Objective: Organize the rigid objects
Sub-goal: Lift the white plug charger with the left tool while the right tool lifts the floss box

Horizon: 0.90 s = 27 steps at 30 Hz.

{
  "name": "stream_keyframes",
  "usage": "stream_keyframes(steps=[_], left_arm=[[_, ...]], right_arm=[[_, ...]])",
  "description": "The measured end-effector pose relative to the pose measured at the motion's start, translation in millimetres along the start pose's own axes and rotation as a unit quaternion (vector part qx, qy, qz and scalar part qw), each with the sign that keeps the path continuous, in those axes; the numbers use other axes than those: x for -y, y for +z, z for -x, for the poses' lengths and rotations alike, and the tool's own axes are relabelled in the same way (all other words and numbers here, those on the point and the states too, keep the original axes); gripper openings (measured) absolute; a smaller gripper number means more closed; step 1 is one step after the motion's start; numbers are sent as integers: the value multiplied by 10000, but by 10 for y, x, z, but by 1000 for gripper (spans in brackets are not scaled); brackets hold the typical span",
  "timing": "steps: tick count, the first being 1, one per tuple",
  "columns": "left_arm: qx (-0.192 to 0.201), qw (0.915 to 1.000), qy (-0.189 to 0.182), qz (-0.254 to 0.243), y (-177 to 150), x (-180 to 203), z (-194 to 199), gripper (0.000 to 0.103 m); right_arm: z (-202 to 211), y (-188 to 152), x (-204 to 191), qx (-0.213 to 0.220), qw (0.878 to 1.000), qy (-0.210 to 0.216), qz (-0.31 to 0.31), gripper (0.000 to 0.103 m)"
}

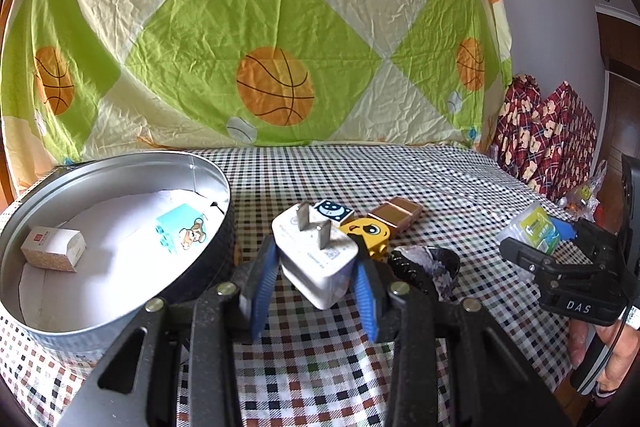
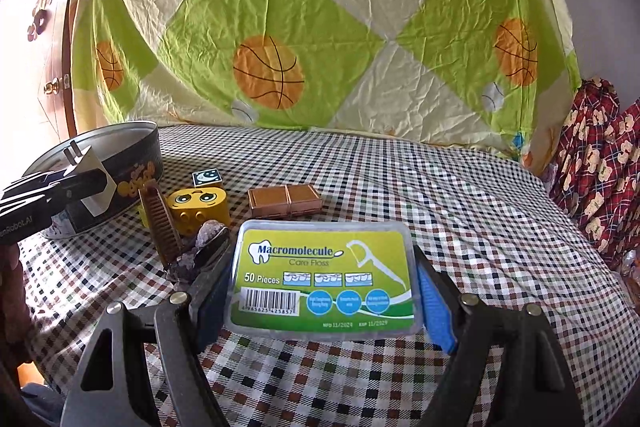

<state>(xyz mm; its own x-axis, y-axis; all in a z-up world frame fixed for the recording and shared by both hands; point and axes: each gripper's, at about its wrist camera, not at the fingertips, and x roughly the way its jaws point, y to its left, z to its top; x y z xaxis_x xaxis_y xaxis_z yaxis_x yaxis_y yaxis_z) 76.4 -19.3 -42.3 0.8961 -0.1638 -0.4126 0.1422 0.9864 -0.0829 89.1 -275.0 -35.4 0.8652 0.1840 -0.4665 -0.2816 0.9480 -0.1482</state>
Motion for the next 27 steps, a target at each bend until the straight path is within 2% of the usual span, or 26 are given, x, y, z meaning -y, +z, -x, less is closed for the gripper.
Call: stream_keyframes(steps=[14,27], left_arm=[[222,9997,80,-3,-14,22,82,35],[283,9995,149,72,-10,-1,111,35]], right_arm=[[198,-35,-37,674,9976,-148,41,81],[314,-64,-14,1041,9936,-395,-174,81]])
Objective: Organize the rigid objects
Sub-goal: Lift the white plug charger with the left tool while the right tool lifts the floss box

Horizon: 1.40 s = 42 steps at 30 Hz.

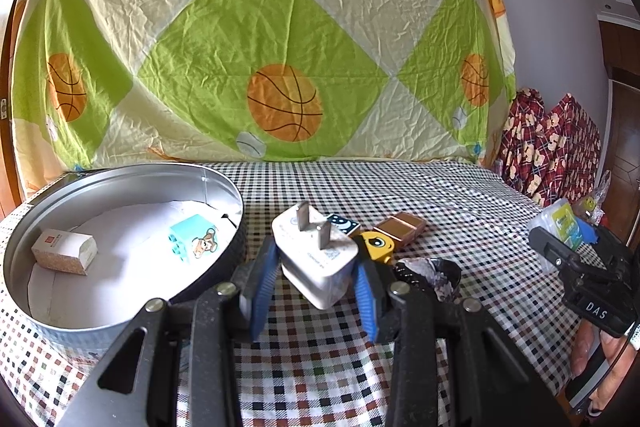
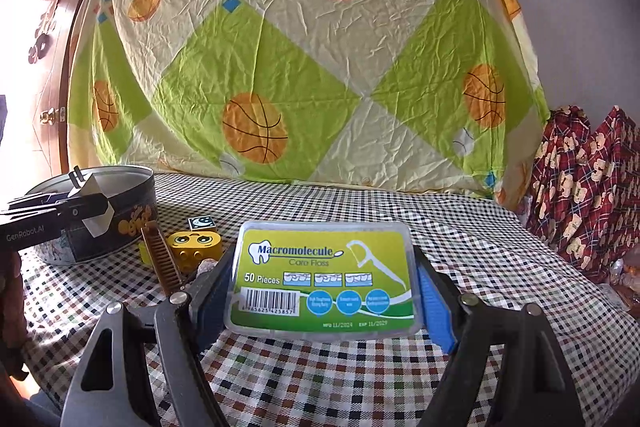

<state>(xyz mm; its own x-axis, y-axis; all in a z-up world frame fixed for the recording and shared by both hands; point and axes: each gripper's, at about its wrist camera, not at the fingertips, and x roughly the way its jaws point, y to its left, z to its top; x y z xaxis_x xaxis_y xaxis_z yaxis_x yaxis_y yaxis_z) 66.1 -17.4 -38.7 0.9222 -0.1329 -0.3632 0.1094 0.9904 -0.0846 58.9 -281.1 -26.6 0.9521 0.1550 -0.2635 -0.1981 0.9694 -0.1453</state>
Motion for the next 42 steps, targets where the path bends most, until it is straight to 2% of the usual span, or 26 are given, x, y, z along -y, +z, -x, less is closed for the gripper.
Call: stream_keyframes(steps=[4,10,15,25,42], left_arm=[[29,10000,29,14,-4,-2,12,35],[72,9999,81,56,-6,-11,32,35],[184,9997,125,48,-9,1,71,35],[274,9995,172,65,-10,-15,114,35],[373,9987,337,115,-30,-178,215,35]], right_arm=[[13,0,22,60,9999,-75,-84,81],[-35,17,102,-69,9991,-204,-372,81],[23,-1,114,107,9985,-284,-458,81],[-19,15,96,-25,9976,-375,-588,81],[-85,55,-388,-130,9994,37,-333,81]])
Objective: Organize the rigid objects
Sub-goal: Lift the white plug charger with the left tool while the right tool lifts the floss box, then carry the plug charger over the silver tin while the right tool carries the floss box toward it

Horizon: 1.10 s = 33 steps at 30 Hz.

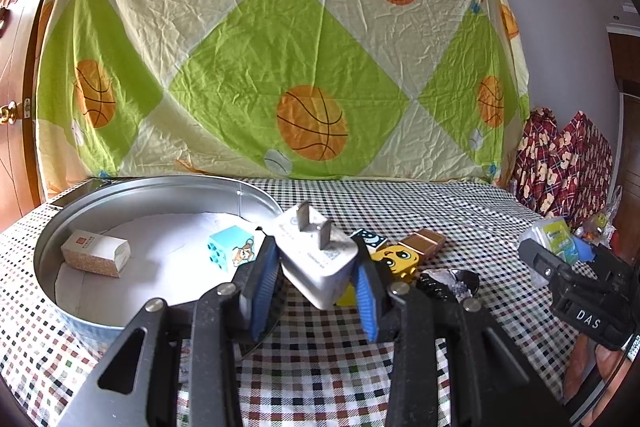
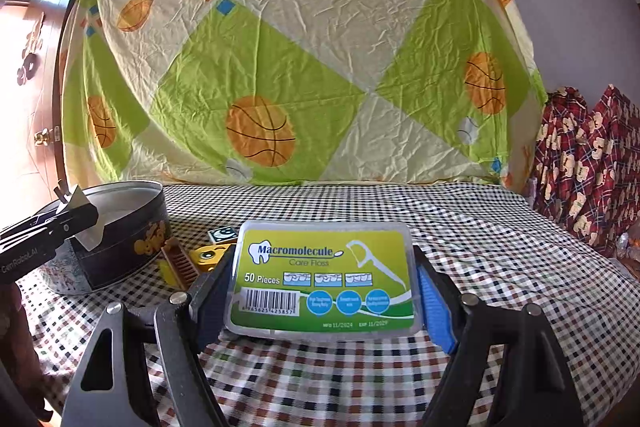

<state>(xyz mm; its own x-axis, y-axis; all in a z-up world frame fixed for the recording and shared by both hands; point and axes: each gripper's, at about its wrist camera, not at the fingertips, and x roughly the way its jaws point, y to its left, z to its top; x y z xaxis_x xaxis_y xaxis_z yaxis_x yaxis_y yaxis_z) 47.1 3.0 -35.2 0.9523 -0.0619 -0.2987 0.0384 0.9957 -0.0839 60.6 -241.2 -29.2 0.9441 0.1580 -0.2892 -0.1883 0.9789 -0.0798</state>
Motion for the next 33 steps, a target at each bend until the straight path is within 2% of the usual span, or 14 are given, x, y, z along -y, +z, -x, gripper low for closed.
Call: stream_keyframes(steps=[12,33], left_arm=[[49,9999,95,33,-13,-95,45,35],[147,9993,328,134,-25,-315,114,35]], right_arm=[[-33,1,-405,-51,9994,310,163,81],[-103,43,-768,-129,9968,737,279,81]])
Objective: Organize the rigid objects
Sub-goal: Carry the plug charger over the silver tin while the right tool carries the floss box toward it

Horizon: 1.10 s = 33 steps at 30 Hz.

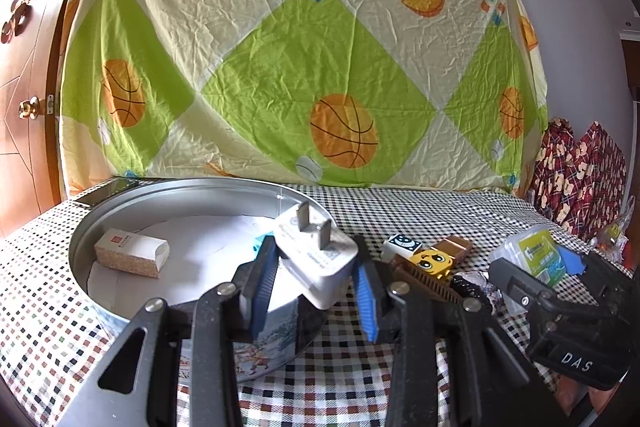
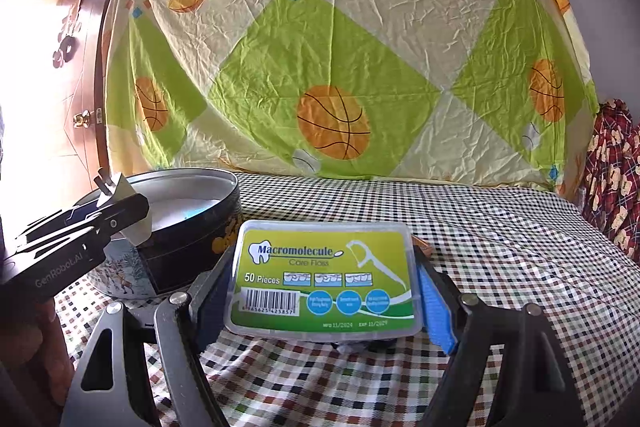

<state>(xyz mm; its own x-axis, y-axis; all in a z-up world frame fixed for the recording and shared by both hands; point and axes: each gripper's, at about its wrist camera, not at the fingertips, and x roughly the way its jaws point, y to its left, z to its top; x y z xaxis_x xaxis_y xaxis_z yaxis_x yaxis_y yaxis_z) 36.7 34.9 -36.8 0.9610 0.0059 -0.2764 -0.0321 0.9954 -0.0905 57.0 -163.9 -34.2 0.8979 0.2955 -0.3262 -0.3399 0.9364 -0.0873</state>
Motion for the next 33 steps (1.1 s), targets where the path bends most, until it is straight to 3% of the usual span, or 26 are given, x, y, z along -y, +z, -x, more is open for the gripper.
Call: stream_keyframes(steps=[33], left_arm=[[191,9993,299,149,6,-370,109,36]], right_arm=[[-152,42,-541,-140,9978,608,241,81]])
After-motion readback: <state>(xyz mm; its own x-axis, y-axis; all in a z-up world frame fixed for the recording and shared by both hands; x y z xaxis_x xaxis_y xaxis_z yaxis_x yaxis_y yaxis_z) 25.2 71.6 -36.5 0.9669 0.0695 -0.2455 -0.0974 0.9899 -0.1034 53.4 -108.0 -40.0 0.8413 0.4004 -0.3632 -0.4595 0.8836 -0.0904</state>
